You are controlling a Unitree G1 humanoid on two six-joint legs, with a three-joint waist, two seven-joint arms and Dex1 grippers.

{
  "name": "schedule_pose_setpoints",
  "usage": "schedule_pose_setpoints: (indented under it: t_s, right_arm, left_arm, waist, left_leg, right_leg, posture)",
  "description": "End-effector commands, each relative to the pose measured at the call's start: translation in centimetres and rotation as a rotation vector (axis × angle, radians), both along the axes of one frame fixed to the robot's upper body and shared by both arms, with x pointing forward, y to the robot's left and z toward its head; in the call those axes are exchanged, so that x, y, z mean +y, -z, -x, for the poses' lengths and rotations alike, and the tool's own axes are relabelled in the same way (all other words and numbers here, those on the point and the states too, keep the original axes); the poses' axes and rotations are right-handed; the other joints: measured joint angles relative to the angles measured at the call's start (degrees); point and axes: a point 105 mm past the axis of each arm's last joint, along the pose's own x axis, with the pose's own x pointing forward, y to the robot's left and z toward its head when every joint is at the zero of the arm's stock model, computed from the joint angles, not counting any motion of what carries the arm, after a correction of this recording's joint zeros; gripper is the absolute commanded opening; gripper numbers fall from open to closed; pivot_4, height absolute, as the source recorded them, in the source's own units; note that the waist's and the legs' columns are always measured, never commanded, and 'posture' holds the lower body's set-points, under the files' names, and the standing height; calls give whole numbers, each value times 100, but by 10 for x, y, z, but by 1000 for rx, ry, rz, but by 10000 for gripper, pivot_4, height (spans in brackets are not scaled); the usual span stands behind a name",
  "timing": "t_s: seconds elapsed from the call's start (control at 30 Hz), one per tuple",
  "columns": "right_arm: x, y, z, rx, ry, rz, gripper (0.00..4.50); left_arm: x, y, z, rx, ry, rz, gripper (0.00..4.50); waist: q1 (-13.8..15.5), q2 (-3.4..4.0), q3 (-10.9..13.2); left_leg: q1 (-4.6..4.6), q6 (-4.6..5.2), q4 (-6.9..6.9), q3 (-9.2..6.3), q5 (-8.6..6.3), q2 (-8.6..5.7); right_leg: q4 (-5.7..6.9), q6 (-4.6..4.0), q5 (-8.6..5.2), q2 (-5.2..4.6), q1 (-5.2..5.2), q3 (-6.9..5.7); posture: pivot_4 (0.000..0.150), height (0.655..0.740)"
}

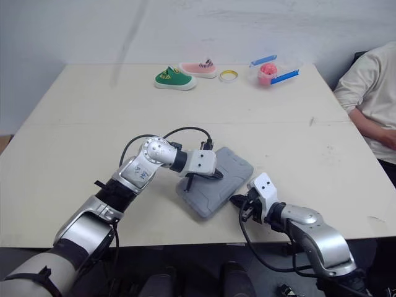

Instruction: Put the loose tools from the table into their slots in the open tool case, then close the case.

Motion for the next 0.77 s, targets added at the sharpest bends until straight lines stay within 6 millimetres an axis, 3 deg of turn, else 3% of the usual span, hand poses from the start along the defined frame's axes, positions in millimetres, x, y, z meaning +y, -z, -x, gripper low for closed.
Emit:
schedule_pose_setpoints:
  t_s: [0.03,0.1,0.2,0.43,0.5,0.63,0.77]
  right_arm:
    - [-21,-33,16,-146,-46,88,514]
    - [-31,-49,30,-171,-94,106,514]
    - [-51,-86,48,-185,-133,78,10153]
    - [-84,-142,71,-195,-143,147,44192]
    - [-89,-150,71,-202,-140,175,45000]
    - [-95,-162,60,-258,-136,216,45000]
    - [-96,-162,51,-274,-148,219,45000]
  left_arm:
    - [36,-13,11,226,-45,113,0]
    - [61,-41,28,327,-12,209,0]
    - [114,-72,49,443,-75,287,8322]
    - [193,-111,86,412,-330,303,38180]
    - [207,-121,92,381,-379,325,44451]
    - [228,-150,84,262,-497,483,44451]
    - [224,-141,87,246,-489,440,44451]
  waist:
    - [-21,6,4]
    - [-42,13,22]
    - [-29,25,74]
    - [-1,43,93]
    - [23,41,94]
    - [78,40,94]
    - [103,41,94]
  left_leg:
    - [-6,-2,0,-2,-1,1]
    - [-21,-4,-4,-1,-1,3]
    - [-41,-32,-5,-2,15,17]
    - [-17,-29,-15,-11,13,11]
    - [-17,-27,-19,-18,12,10]
    - [-18,-28,-26,-20,12,7]
    - [-17,-34,-61,-17,15,0]
  right_leg:
    - [-1,0,0,1,-4,-3]
    - [2,-2,-1,7,-23,-1]
    - [23,-7,-4,26,-56,3]
    - [13,-17,-9,10,-30,-2]
    - [6,-18,-10,4,-27,-6]
    - [-2,-20,-10,-4,-31,-7]
    - [-10,-27,-13,-9,-44,-4]
  posture:
    - [1500,7400]
    - [1500,7400]
    - [1500,7400]
    - [1500,7400]
    - [1500,7400]
    - [1500,7400]
    - [1500,7400]
